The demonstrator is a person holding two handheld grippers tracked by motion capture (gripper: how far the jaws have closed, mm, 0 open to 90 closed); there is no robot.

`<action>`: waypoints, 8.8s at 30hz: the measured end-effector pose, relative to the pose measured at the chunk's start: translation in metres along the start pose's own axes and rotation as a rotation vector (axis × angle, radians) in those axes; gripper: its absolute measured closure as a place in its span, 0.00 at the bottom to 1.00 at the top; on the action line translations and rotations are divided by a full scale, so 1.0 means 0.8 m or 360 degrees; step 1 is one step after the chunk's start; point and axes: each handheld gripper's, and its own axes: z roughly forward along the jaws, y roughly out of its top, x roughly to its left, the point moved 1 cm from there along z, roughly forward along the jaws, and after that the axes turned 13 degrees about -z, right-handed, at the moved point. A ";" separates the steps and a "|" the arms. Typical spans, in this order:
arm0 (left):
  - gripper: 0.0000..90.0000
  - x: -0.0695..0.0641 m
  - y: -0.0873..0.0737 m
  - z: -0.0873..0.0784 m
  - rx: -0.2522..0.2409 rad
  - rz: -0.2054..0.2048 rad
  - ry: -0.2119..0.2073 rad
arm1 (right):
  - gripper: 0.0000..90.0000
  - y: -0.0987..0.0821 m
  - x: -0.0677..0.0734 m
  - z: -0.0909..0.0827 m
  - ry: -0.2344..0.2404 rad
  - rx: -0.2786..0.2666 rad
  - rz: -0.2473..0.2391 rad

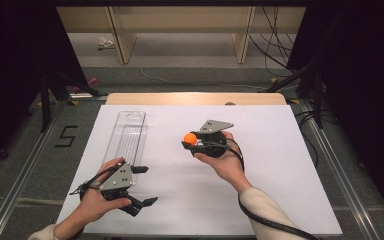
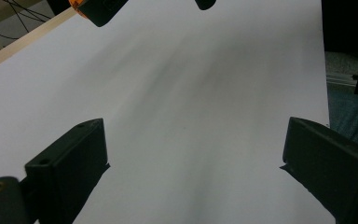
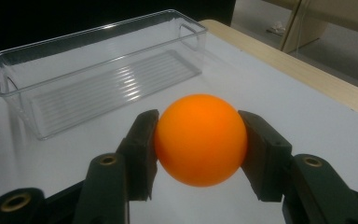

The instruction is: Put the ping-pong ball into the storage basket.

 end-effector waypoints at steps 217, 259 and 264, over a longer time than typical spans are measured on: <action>0.07 -0.002 0.000 -0.001 -0.0001 0.0017 -0.0010 | 0.57 0.104 0.017 0.117 0.0126 -0.0042 -0.0066; 0.07 -0.003 0.000 -0.001 0.0005 0.0024 -0.0016 | 0.57 0.119 0.029 0.146 0.0197 -0.0006 -0.0094; 0.07 -0.003 0.000 -0.001 0.0005 0.0024 -0.0016 | 0.57 0.121 0.029 0.149 0.0200 -0.0004 -0.0097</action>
